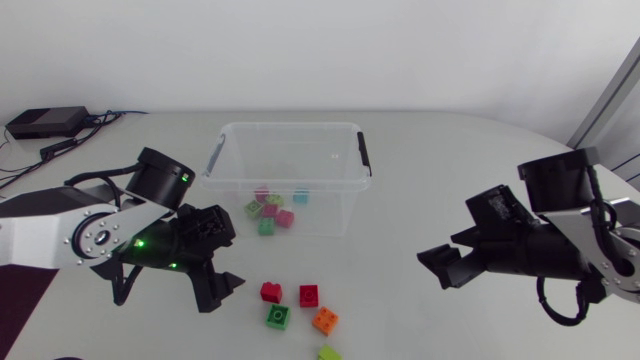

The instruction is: Pick up the duplo bricks and place them in the container

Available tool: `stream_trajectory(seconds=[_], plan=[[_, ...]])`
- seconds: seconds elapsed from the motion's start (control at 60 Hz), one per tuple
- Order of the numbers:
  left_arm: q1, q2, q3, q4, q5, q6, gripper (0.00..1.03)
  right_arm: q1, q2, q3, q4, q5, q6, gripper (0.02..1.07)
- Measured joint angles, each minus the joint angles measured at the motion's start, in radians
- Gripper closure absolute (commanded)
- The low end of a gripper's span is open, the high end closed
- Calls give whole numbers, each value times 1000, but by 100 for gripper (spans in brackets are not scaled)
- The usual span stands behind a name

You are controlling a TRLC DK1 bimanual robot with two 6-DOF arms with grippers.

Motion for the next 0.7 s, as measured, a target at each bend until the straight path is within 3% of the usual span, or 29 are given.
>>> stream_trajectory(seconds=[0.25, 0.3, 0.567, 0.7], plan=[[-31, 63, -11, 41, 105, 125, 21, 190, 6, -10, -28, -13, -161, 7], [-35, 74, -13, 68, 112, 145, 25, 214, 9, -13, -24, -13, -171, 7], [-79, 137, -37, 135, 124, 200, 27, 306, 140, -13, 49, -12, -169, 10], [-96, 168, -37, 161, 130, 201, 39, 370, 210, -11, 89, -8, -120, 10]])
